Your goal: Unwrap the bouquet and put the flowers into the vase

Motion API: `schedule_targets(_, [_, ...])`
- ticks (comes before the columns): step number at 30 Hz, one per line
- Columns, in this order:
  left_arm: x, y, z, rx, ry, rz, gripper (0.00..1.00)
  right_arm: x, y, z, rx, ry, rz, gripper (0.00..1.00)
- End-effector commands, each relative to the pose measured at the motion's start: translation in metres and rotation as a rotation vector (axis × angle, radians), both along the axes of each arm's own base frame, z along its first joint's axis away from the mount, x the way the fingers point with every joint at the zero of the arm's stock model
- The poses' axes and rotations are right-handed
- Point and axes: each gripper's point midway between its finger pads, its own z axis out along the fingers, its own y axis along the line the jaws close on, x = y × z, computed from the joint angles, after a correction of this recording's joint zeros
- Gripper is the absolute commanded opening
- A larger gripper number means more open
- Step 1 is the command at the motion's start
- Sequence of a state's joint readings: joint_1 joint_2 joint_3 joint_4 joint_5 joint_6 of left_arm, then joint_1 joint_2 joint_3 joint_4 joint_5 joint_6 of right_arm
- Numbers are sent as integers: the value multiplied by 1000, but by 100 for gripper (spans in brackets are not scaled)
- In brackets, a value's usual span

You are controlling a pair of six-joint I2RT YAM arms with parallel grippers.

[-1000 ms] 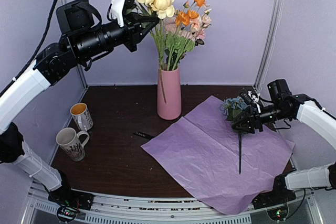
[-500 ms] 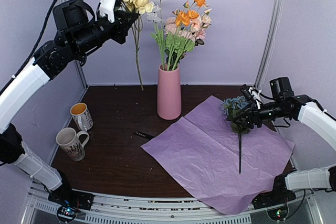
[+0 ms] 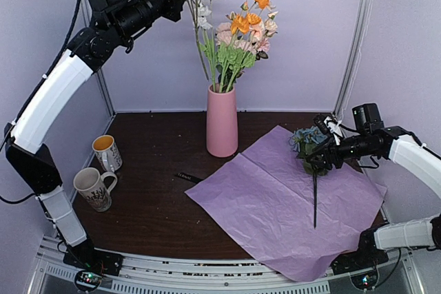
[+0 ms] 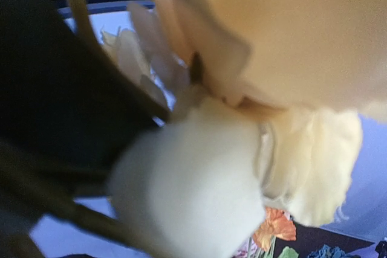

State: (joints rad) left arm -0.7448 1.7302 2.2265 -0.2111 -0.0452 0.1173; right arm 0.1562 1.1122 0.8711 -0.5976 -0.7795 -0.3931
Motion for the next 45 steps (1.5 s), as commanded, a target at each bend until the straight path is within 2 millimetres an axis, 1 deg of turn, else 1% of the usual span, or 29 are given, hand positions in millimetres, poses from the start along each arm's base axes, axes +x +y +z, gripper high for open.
schedule_targets(1, [-6, 1, 40, -87, -92, -39, 0, 5, -5, 2, -26, -29, -14, 54])
schedule_targets(4, [4, -8, 36, -107, -83, -55, 0, 4, -5, 3, -27, -33, -13, 54])
schedule_targets(8, [20, -23, 13, -85, -42, -58, 0, 3, -5, 3, -30, -39, -11, 54])
schedule_targets(13, [46, -38, -31, -43, 37, -47, 0, 2, -7, 3, -42, -48, -15, 54])
schedule_targets(16, [58, -47, -58, -20, 93, -49, 0, 2, -7, 2, -42, -47, -13, 54])
schedule_targets(22, [74, -60, -124, 4, 226, -56, 0, 2, -6, 1, -40, -38, -4, 54])
schedule_targets(26, [85, -63, -166, 16, 290, -25, 0, 2, -6, 0, -43, -38, -6, 54])
schedule_targets(29, [90, -62, -187, 21, 315, -5, 0, 2, -6, -2, -44, -31, -5, 54])
schedule_targets(31, [92, -61, -195, 26, 325, 10, 0, 1, -6, -2, -44, -30, -3, 54])
schedule_targets(32, [93, -60, -198, 29, 330, 20, 3, 1, -6, -3, -45, -29, -2, 54])
schedule_targets(33, [93, -59, -200, 31, 335, 29, 10, 1, -6, -2, -46, -32, -4, 54])
schedule_targets(36, [94, -49, -205, 26, 352, 71, 42, 1, -7, -3, -47, -33, -5, 54])
schedule_targets(37, [93, -46, -208, 27, 358, 83, 50, 1, -7, -2, -48, -35, -7, 54])
schedule_targets(39, [89, -38, -209, 18, 361, 97, 61, 1, -8, -3, -54, -34, -12, 54])
schedule_targets(42, [78, -26, -209, -1, 367, 108, 68, 5, -12, -5, -70, -38, -41, 54])
schedule_targets(45, [60, -9, -206, -29, 373, 112, 74, 11, -20, -7, -105, -46, -92, 54])
